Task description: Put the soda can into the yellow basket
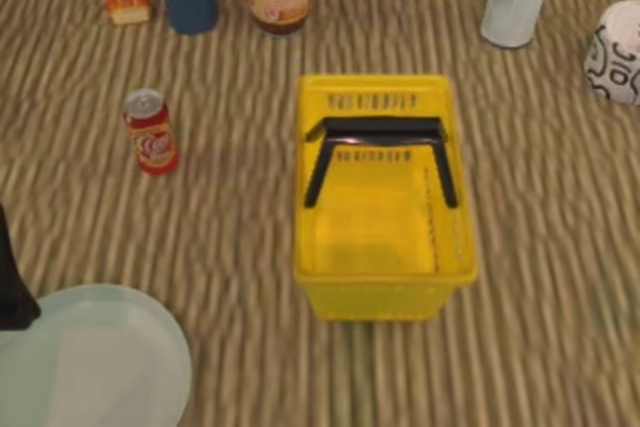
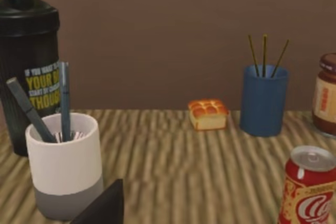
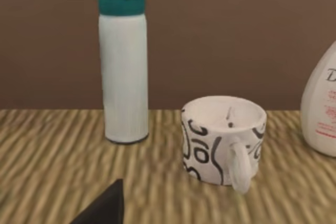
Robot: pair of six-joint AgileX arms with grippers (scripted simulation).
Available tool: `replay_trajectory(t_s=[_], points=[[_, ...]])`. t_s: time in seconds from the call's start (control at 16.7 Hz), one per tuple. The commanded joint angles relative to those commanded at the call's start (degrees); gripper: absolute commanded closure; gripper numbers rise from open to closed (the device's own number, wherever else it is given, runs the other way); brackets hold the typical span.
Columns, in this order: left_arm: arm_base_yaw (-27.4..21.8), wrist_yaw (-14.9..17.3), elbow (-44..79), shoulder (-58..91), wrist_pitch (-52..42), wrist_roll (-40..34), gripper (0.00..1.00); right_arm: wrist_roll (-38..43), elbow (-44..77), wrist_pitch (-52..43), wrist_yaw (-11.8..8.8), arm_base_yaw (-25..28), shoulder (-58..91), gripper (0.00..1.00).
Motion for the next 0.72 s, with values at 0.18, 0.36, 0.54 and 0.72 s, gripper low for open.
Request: replay_trajectory(t_s=[0.18,0.36,0.54,0.72], points=[[-0.12,0.07,0.51,0.53,-0.33,0.16,0.0,0.0,0.0,0.0,0.0,0.0,0.0,0.0],[-1.02,0.52,5.12,5.41,-3.44,1.56,0.0,0.0,0.0,0.0,0.0,0.0,0.0,0.0],[-2.43,1.06,14.03,15.05,-9.56,4.19,0.0,0.0,0.0,0.0,0.0,0.0,0.0,0.0],[-3.98,1.47,26.05,28.17,-17.69,7.62,0.0,0.0,0.0,0.0,0.0,0.0,0.0,0.0]])
